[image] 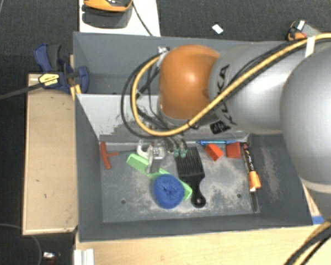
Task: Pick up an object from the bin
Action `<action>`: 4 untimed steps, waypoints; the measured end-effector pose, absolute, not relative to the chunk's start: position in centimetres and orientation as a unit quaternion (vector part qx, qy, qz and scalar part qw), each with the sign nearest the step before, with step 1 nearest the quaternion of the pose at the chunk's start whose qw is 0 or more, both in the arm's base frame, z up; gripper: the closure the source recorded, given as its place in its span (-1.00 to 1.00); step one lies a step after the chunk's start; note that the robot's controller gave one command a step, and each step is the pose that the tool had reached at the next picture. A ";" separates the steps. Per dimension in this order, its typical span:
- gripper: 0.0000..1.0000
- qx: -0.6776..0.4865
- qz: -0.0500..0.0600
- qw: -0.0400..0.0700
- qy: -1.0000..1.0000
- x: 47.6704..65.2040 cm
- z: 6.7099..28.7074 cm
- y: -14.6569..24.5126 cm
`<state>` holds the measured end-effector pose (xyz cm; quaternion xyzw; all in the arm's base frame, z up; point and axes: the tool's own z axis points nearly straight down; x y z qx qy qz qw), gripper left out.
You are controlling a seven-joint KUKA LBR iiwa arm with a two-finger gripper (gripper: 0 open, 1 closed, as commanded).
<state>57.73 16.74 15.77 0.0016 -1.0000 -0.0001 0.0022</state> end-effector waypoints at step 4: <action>-1.00 -0.037 0.000 0.002 -0.999 57.9 9.8 13.8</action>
Offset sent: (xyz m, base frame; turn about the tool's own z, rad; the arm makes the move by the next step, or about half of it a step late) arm 0.0155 -0.0403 -0.0877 -0.0274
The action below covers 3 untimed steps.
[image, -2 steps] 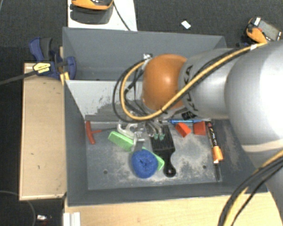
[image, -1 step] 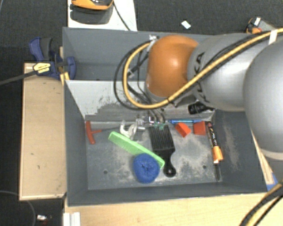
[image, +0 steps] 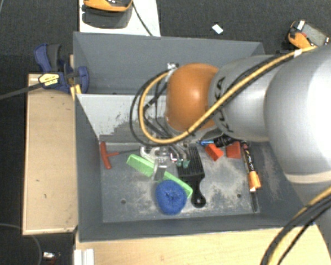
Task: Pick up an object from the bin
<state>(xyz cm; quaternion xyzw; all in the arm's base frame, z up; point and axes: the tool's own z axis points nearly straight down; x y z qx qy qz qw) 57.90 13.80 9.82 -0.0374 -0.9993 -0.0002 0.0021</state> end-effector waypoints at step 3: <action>1.00 -0.083 -0.003 -0.005 -0.997 59.2 7.1 11.8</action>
Offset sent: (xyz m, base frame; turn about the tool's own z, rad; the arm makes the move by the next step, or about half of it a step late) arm 0.0116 -0.0202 -0.0282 0.0862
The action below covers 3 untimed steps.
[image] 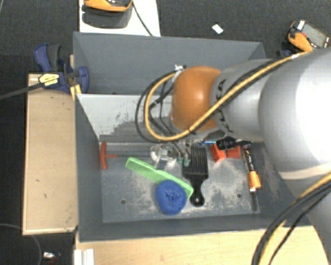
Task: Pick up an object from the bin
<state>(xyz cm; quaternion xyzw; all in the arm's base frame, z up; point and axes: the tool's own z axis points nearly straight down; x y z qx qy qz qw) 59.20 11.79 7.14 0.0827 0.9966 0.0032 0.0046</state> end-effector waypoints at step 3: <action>1.00 0.084 0.004 0.005 0.996 59.2 16.4 11.8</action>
Offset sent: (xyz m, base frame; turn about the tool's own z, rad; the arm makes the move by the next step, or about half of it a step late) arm -0.0035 -0.0007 0.0416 0.0007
